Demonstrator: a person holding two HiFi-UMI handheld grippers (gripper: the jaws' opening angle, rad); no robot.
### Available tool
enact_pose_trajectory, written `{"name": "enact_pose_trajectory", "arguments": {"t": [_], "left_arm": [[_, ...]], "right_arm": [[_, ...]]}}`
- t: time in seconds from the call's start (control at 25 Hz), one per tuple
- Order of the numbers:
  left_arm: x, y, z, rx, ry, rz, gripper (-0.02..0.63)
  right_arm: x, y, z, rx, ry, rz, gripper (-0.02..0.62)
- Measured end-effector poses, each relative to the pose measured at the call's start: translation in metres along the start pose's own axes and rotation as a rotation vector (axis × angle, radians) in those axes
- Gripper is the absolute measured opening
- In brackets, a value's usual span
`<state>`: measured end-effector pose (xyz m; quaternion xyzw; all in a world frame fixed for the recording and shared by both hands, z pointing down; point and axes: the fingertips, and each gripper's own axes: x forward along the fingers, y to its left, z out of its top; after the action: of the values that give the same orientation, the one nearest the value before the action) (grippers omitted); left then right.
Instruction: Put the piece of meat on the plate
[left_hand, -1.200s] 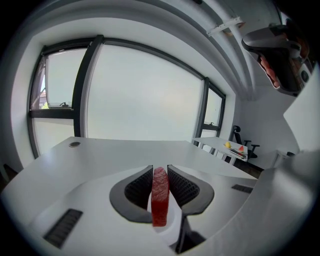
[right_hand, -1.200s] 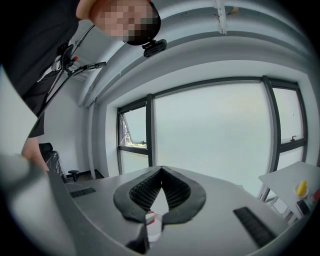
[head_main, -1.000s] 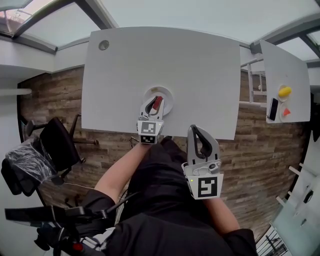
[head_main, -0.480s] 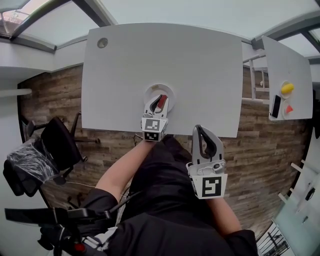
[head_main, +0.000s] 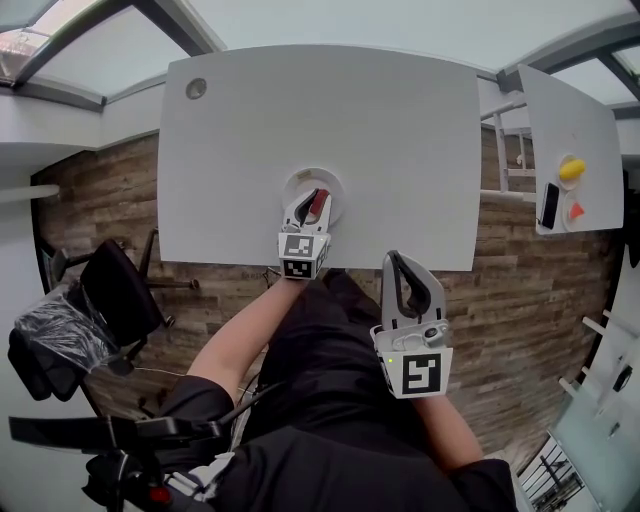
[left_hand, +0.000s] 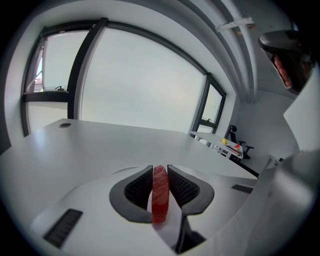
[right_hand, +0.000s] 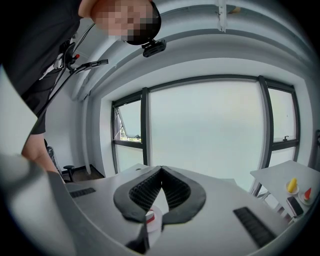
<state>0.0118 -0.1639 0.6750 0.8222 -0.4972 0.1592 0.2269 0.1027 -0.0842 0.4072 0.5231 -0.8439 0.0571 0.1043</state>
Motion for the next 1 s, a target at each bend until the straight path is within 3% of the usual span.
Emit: {"name": "enact_pose_trajectory", "arguments": {"t": [0.36, 0.68, 1.0], "left_arm": [[0.003, -0.001, 0.000, 0.067, 0.019, -0.018, 0.097], [0.006, 0.012, 0.001, 0.043, 0.014, -0.011, 0.097], [0.009, 0.016, -0.003, 0.070, 0.014, 0.008, 0.107]], "right_arm": [[0.003, 0.005, 0.004, 0.008, -0.005, 0.019, 0.003], [0.009, 0.011, -0.002, -0.002, 0.016, 0.032, 0.003], [0.009, 0.009, -0.001, -0.004, 0.015, 0.023, 0.003]]}}
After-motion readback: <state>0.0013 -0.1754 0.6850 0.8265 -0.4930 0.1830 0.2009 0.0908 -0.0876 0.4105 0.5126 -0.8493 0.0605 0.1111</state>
